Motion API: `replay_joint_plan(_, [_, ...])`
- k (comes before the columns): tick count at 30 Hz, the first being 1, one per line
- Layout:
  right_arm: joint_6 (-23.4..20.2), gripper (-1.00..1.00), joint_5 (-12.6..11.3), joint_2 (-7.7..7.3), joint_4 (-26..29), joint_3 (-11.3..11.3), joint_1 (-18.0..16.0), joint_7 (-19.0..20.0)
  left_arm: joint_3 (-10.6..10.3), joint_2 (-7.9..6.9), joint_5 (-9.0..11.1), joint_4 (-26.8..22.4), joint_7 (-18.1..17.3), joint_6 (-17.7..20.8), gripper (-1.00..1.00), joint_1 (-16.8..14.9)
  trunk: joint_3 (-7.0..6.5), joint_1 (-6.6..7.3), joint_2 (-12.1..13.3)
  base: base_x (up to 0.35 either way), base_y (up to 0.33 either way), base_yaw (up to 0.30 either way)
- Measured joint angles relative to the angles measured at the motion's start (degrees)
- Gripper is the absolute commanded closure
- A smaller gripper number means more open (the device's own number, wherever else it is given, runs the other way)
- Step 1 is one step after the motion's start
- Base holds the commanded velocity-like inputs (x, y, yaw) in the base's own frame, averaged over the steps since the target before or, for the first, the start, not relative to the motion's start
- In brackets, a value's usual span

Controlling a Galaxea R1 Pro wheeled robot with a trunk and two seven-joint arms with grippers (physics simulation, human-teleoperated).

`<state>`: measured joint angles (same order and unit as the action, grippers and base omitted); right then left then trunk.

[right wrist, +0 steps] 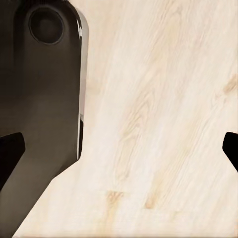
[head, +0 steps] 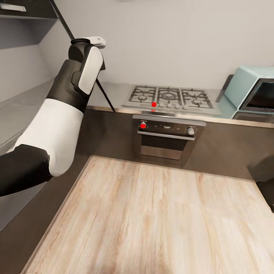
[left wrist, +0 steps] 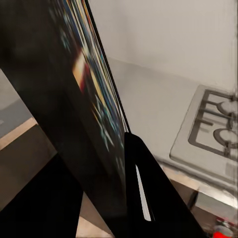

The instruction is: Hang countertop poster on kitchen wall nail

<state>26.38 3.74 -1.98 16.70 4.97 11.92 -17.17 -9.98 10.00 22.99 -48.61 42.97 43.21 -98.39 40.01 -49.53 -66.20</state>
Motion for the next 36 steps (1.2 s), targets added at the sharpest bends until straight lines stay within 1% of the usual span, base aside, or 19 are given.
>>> replay_joint_plan(21, [0.00, -1.00, 0.14, 0.00, -0.08, 0.00, 0.00, 0.01, 0.14, 0.00, 0.00, 0.29, -0.01, 0.00, 1.00, 0.17, -1.92, 0.01, 0.00, -0.304, -0.134, -0.095])
replay_joint_plan(25, [0.05, -1.00, 0.23, 0.00, -0.09, 0.01, 0.00, 0.01, 0.14, 0.00, 0.00, 0.64, 0.01, 0.00, 1.00, 0.17, -2.29, 0.03, -0.01, -0.083, -0.019, -0.092])
replay_joint_plan(32, [0.08, -1.00, 0.27, 0.00, -0.14, 0.02, 0.00, 0.01, 0.19, 0.00, 0.03, 0.54, 0.07, -0.01, 1.00, 0.54, -2.93, 0.00, 0.00, -0.282, -0.002, -0.092])
replay_joint_plan(34, [0.06, -1.00, 0.27, 0.00, -0.16, 0.01, 0.00, 0.01, 0.21, 0.00, 0.12, 0.43, 0.07, -0.02, 1.00, 1.29, -3.12, 0.01, 0.00, -0.122, 0.000, -0.089])
replay_joint_plan(36, [0.03, -1.00, 0.27, 0.00, -0.18, 0.02, 0.00, 0.01, 0.18, 0.00, 0.17, 0.21, 0.09, -0.03, 1.00, 3.16, -3.30, 0.02, 0.00, -0.047, 0.000, -0.043])
